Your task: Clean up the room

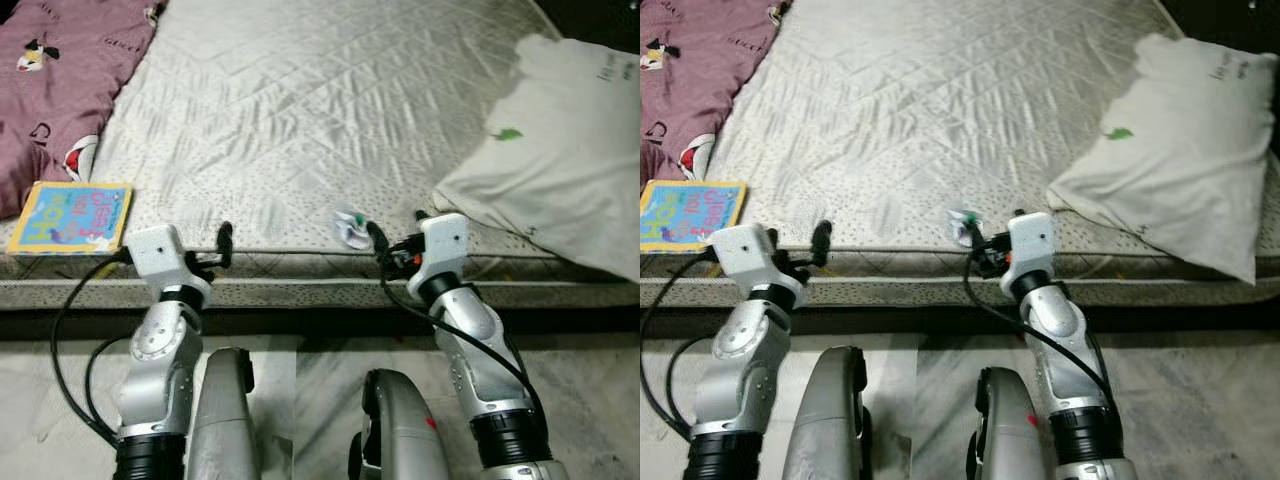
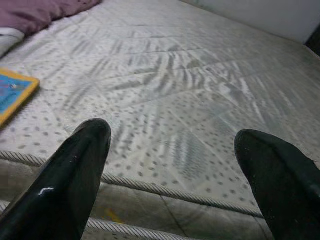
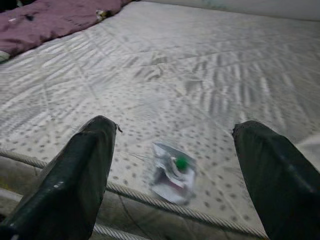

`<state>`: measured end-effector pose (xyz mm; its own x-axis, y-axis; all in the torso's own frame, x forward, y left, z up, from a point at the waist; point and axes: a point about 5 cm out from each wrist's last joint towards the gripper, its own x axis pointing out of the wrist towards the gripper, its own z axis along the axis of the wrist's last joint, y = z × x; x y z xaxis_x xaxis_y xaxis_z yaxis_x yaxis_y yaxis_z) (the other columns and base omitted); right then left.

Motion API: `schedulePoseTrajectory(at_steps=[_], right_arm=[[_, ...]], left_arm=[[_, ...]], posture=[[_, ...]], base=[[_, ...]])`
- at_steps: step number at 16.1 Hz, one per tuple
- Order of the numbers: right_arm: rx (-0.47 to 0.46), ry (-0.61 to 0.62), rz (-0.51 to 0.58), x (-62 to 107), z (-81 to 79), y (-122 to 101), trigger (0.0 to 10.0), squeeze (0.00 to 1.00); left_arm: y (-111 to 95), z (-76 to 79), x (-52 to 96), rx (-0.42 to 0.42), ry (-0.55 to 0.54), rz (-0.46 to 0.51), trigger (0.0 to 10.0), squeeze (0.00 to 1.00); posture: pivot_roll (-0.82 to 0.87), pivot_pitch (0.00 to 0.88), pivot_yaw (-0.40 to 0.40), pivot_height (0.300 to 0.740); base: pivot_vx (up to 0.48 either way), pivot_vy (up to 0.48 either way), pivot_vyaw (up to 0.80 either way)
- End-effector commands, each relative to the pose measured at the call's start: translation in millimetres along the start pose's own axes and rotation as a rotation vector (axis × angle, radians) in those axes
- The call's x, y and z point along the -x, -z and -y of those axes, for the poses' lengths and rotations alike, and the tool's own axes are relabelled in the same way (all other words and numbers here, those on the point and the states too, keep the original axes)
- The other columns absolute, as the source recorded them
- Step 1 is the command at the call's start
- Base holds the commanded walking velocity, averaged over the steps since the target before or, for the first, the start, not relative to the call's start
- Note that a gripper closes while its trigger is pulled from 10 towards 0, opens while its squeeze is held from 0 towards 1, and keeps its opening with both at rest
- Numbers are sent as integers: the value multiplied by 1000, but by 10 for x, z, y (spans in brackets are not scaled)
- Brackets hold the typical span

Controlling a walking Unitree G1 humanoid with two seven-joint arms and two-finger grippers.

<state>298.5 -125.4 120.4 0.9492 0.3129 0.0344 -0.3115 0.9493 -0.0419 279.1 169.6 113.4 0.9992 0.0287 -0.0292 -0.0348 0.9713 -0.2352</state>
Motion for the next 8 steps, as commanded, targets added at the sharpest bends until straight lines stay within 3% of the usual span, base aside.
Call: schedulePoseTrajectory(at_steps=[1, 6, 8], right_arm=[[17, 12, 0, 29, 51, -2, 10000, 0], [32, 4, 11, 28, 31, -15, 10000, 0], [31, 3, 11, 28, 30, -12, 10000, 0]], left_arm=[[-10, 52, 9, 11, 21, 9, 10000, 0], [0, 56, 8, 7, 27, 0, 10000, 0], [17, 55, 3, 0, 24, -9, 10000, 0]], posture=[[16, 151, -32, 591], [17, 145, -29, 591], [18, 143, -29, 591]], base=[[360, 0, 0], [336, 0, 0], [0, 0, 0]])
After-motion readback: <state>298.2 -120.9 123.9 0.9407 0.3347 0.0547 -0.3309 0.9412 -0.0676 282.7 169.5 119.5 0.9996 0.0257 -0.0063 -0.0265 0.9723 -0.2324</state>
